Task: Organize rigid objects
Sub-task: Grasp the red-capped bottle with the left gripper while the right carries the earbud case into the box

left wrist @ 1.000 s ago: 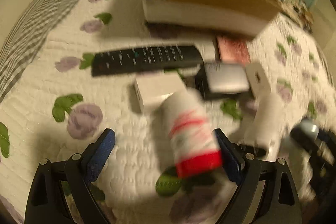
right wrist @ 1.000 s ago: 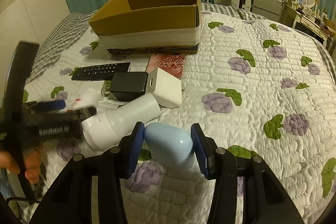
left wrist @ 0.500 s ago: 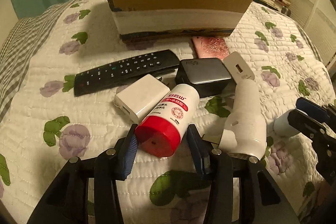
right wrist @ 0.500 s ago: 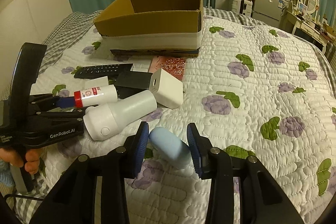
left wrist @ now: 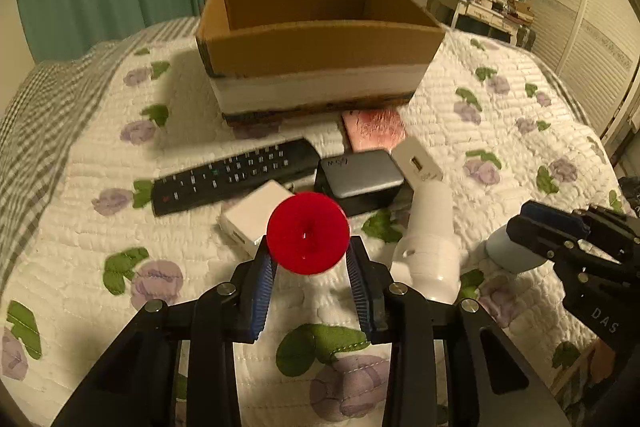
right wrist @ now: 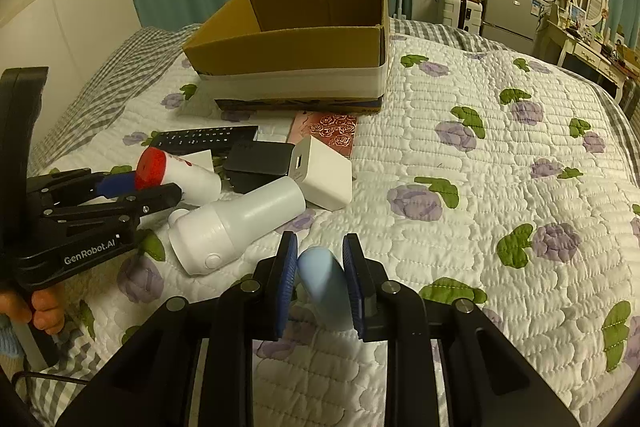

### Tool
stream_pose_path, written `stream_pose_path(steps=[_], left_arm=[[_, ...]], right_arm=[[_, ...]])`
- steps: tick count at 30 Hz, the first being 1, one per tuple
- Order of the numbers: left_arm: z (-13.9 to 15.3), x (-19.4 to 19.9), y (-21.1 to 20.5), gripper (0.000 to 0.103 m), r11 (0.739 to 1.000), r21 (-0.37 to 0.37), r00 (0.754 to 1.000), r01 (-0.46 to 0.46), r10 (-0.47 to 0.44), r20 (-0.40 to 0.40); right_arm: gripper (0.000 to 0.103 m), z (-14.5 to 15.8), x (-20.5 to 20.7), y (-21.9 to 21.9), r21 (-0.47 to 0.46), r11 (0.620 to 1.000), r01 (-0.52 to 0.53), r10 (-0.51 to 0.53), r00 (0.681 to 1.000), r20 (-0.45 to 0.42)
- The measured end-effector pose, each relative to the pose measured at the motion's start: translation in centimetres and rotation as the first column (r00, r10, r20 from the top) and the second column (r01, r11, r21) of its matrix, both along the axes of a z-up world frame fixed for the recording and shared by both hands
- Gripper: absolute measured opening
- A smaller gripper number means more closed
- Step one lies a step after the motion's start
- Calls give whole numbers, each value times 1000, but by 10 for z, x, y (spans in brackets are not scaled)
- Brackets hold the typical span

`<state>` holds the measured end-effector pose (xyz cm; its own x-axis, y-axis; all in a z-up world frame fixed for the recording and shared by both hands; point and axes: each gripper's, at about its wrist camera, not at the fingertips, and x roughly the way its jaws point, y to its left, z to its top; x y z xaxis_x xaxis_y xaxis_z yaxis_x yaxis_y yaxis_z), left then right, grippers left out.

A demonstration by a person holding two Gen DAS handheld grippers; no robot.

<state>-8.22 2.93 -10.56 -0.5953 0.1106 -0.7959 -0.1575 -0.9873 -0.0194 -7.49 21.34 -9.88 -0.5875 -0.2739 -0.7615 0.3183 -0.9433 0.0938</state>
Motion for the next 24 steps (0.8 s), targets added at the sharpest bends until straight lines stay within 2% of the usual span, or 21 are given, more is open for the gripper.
stream_pose_path(steps=[7, 13, 18, 24], left_arm=[[26, -1, -1, 34, 1000, -18, 998, 1, -2, -65], [33, -1, -4, 34, 1000, -12, 997, -6, 5, -77], [60, -8, -4, 34, 1000, -7, 992, -1, 0, -128], [119, -39, -2, 34, 1000, -16, 971, 9, -12, -239]], right_arm=[[20, 17, -1, 3, -30, 1000, -6, 5, 1000, -24], [18, 28, -3, 4, -63, 998, -7, 6, 1000, -27], [18, 68, -17, -7, -69, 996, -48, 41, 994, -100], [18, 129, -63, -28, -52, 994, -96, 83, 972, -221]])
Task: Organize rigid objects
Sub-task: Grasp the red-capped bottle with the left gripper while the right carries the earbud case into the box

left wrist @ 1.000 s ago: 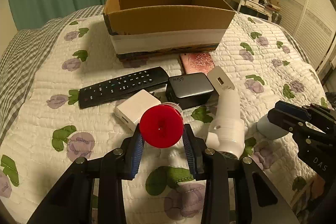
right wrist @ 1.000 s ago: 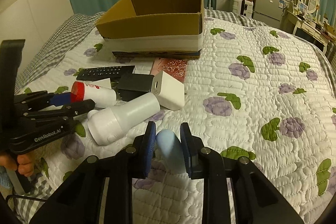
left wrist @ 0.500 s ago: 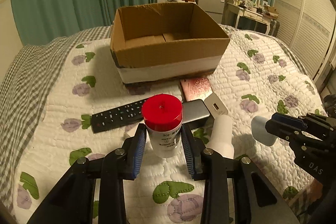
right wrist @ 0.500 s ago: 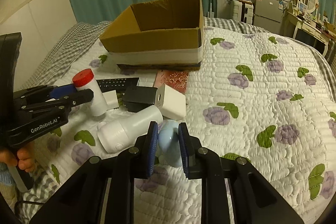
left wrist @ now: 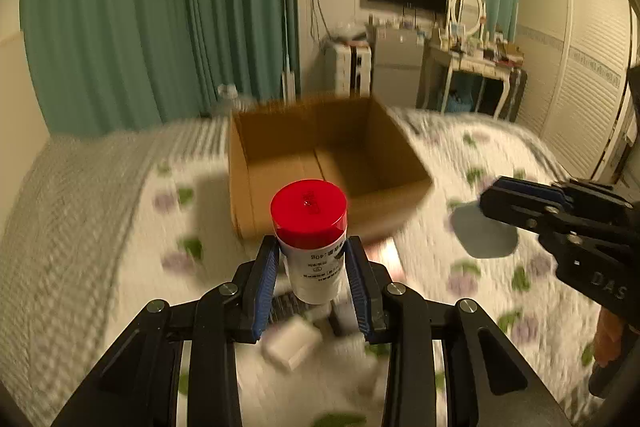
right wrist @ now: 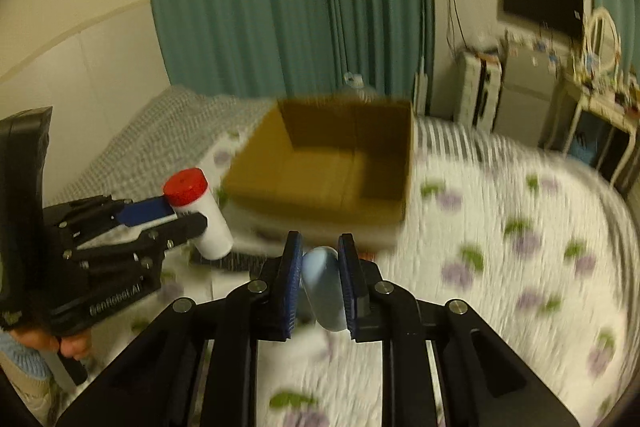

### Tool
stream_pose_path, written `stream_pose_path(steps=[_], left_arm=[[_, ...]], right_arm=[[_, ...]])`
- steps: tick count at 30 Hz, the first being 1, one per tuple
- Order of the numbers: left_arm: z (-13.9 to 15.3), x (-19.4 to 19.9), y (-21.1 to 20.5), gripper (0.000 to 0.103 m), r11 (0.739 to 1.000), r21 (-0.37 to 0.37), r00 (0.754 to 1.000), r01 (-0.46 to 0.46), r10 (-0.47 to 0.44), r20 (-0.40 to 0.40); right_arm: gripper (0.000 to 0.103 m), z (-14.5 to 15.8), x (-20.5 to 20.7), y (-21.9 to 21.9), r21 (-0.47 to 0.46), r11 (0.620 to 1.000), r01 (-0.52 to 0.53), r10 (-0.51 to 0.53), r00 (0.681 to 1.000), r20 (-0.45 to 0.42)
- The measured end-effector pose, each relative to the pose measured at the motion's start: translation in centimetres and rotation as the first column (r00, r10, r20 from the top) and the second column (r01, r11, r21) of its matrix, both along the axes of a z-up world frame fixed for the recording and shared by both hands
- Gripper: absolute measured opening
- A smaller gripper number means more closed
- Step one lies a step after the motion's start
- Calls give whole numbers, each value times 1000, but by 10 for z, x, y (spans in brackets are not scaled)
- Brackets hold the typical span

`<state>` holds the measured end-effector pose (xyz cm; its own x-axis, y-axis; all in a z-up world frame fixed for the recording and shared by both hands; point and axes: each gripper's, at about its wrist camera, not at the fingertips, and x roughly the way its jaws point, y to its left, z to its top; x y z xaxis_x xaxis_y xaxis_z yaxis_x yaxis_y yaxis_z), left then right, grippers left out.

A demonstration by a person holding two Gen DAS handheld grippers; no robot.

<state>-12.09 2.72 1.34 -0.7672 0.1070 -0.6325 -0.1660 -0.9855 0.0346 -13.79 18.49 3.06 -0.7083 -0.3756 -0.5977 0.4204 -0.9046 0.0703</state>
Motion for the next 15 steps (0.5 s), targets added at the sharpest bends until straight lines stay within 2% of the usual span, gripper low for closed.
stream_pose_path(steps=[4, 7, 11, 15], left_arm=[[30, -38, 3, 34, 1000, 4, 999, 9, -9, -43], [31, -74, 5, 34, 1000, -18, 999, 4, -5, -40], [5, -119, 7, 34, 999, -36, 1000, -3, 3, 13], [-38, -155, 7, 34, 998, -62, 996, -7, 13, 93]], right_arm=[[18, 21, -49, -12, -4, 1000, -14, 14, 1000, -24], [18, 17, -87, -18, -10, 1000, -20, 20, 1000, 0], [18, -11, -132, -23, -25, 1000, -12, 14, 998, 68], [17, -50, -168, -21, -23, 1000, 2, 1, 990, 141]])
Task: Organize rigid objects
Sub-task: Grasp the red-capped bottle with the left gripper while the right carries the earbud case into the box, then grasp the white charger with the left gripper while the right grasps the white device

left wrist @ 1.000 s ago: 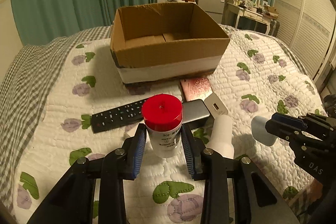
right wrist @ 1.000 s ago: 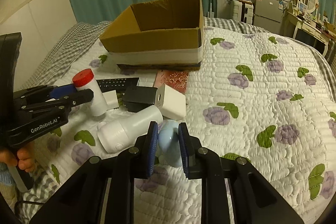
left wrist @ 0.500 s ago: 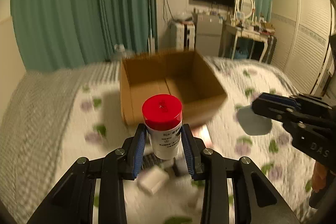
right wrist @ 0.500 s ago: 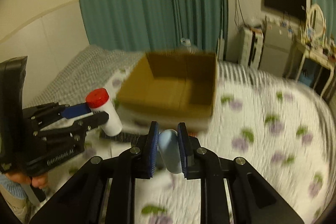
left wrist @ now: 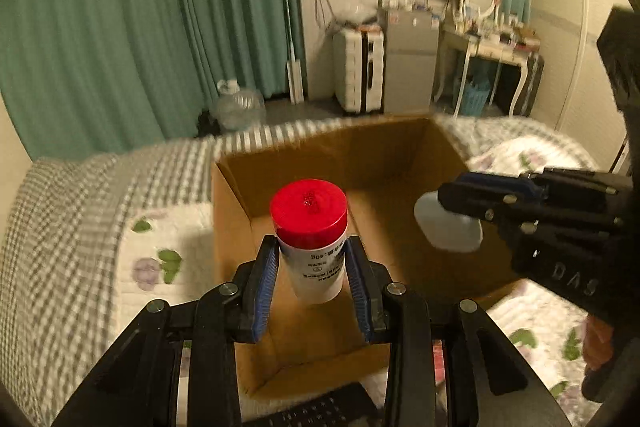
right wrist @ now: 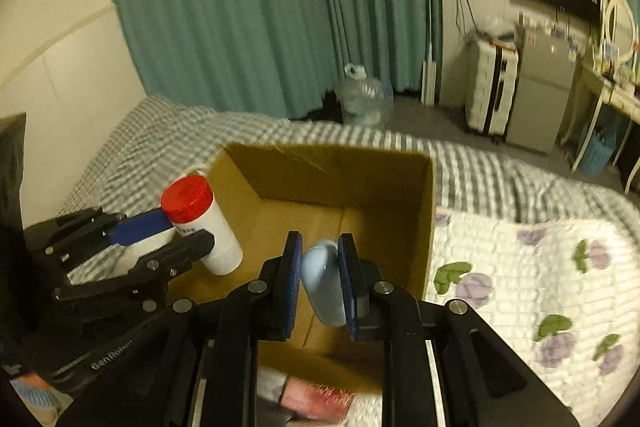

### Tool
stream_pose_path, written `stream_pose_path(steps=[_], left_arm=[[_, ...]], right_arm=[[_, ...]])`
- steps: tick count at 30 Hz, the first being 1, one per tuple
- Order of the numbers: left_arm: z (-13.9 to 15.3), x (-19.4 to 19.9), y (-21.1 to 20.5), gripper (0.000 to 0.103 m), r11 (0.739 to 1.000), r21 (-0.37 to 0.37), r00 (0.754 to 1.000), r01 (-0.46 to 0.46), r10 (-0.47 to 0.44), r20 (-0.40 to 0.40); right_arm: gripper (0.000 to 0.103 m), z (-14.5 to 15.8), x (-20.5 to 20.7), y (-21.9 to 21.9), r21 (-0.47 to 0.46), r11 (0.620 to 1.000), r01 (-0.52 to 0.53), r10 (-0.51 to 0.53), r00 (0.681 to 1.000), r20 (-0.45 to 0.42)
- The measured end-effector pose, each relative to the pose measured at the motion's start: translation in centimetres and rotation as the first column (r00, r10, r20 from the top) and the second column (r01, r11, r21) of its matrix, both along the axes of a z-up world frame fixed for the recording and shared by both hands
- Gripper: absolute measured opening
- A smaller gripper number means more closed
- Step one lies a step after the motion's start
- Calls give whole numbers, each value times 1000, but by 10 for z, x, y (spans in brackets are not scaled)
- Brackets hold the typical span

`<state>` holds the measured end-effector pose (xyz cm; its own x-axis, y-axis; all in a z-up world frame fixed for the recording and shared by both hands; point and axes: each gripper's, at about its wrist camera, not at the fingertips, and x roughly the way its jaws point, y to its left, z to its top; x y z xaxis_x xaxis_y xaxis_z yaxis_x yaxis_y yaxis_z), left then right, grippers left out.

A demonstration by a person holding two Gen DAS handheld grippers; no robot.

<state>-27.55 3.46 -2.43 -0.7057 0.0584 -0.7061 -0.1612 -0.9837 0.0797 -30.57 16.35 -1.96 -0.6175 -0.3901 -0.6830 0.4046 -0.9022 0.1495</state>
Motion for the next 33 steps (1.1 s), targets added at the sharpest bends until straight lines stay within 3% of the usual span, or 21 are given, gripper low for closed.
stream_pose_path(steps=[2, 9, 10, 11, 12, 13, 15, 18, 22, 26, 29, 33], left_arm=[[-19, -11, 0, 34, 1000, -2, 999, -2, 2, 33], [-38, -20, -2, 38, 1000, 9, 998, -12, 11, 56], [-35, -17, -4, 41, 1000, 6, 999, -17, 17, 47], [-29, -12, -4, 52, 1000, 0, 999, -25, 25, 31], [-21, -5, -5, 55, 1000, 0, 999, -31, 31, 10], [-16, 0, -8, 57, 999, 1, 999, -34, 34, -6], [1, 14, -11, 60, 999, 3, 998, -46, 46, -35], [32, 44, -16, 66, 998, 10, 994, -55, 56, -92], [59, 86, -20, 70, 998, -7, 987, -67, 66, -147], [67, 128, -27, 72, 996, -24, 983, -84, 80, -164], [60, 158, -29, 72, 996, -36, 983, -80, 72, -167], [33, 191, -35, 72, 997, -23, 988, -78, 74, -139]], right_arm=[[10, -15, -10, -1, -2, 1000, -1, 1, 1000, 18], [11, -14, -13, 5, -13, 999, 29, -29, 1000, 7], [21, -11, -10, 7, -12, 999, 41, -41, 999, -1], [31, -3, -4, 10, -10, 998, 60, -60, 998, -12], [53, 3, 2, 14, -10, 997, 74, -74, 997, -24], [64, 11, 9, 18, -11, 996, 87, -87, 995, -42], [67, 29, 26, 23, 2, 994, 107, -107, 992, -72], [82, 55, 59, 30, 25, 990, 141, -138, 984, -114], [91, 81, 104, 34, 47, 985, 164, -155, 976, -156], [94, 92, 149, 33, 75, 980, 182, -167, 970, -174], [94, 82, 173, 31, 92, 976, 196, -181, 973, -143], [94, 44, 201, 22, 119, 976, 180, -176, 983, -48]])
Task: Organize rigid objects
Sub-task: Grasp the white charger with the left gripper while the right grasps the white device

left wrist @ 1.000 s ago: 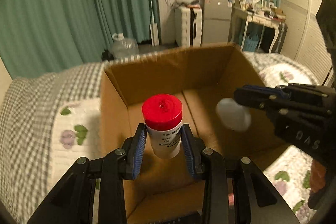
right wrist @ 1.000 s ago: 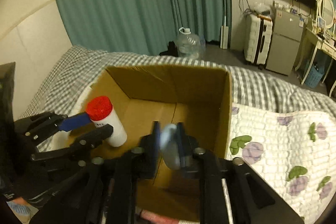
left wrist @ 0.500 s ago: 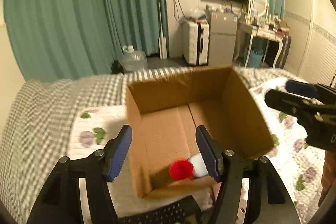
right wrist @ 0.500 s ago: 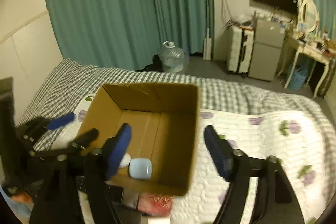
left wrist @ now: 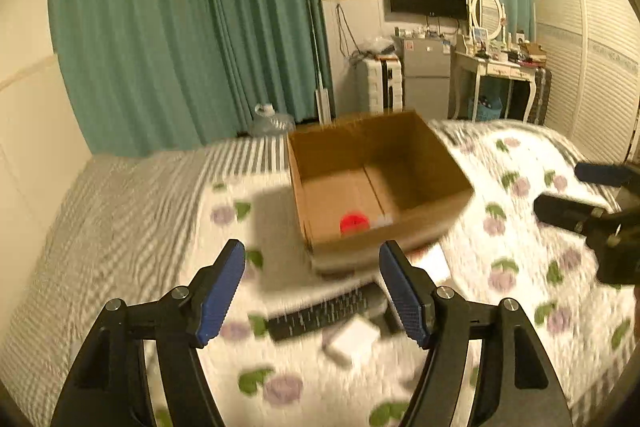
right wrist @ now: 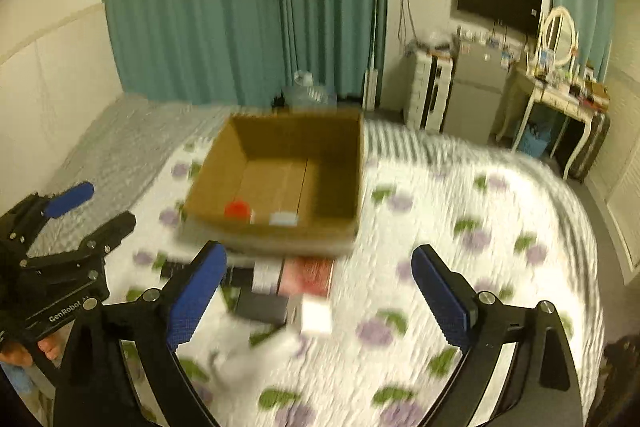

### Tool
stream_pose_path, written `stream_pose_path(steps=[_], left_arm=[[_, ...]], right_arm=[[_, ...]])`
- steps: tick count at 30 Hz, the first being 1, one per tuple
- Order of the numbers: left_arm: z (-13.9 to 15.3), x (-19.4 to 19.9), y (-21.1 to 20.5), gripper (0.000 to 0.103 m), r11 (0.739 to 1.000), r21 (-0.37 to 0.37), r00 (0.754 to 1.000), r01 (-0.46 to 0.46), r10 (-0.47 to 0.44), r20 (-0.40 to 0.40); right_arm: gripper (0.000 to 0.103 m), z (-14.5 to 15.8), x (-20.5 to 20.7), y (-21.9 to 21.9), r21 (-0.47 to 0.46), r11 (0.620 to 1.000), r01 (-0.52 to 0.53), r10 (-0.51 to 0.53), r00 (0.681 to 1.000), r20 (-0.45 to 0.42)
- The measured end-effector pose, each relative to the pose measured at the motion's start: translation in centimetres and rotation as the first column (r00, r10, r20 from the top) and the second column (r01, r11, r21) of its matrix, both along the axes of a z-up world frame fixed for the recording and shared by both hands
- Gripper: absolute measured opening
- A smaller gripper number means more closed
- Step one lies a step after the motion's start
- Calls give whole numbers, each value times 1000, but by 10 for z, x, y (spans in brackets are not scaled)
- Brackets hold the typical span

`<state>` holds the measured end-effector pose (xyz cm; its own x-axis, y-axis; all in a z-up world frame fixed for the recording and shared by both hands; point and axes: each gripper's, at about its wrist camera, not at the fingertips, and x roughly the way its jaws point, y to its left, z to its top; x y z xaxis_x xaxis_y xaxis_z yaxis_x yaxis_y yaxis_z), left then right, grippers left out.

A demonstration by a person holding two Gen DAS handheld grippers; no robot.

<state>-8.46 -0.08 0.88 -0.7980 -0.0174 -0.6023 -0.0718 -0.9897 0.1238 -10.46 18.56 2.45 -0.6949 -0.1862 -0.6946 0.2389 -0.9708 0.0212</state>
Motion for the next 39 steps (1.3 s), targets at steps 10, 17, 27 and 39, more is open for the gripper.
stream_pose_path(steps=[10, 17, 27, 39], left_arm=[[-92, 16, -21, 72, 997, 11, 989, -76, 74, 131], [-109, 13, -28, 72, 995, -20, 987, -94, 95, 132], [-120, -5, -17, 72, 1000, 21, 972, -3, -2, 236], [-148, -42, 14, 72, 996, 3, 932, 95, -90, 350]], right_arm=[[94, -112, 5, -35, 1, 1000, -7, 6, 970, 243], [88, -147, -11, -50, -17, 1000, 12, -6, 952, 306], [59, -148, -6, -49, -137, 988, -66, 107, 940, 324], [59, -92, -20, -26, -52, 985, -162, 168, 976, 141]])
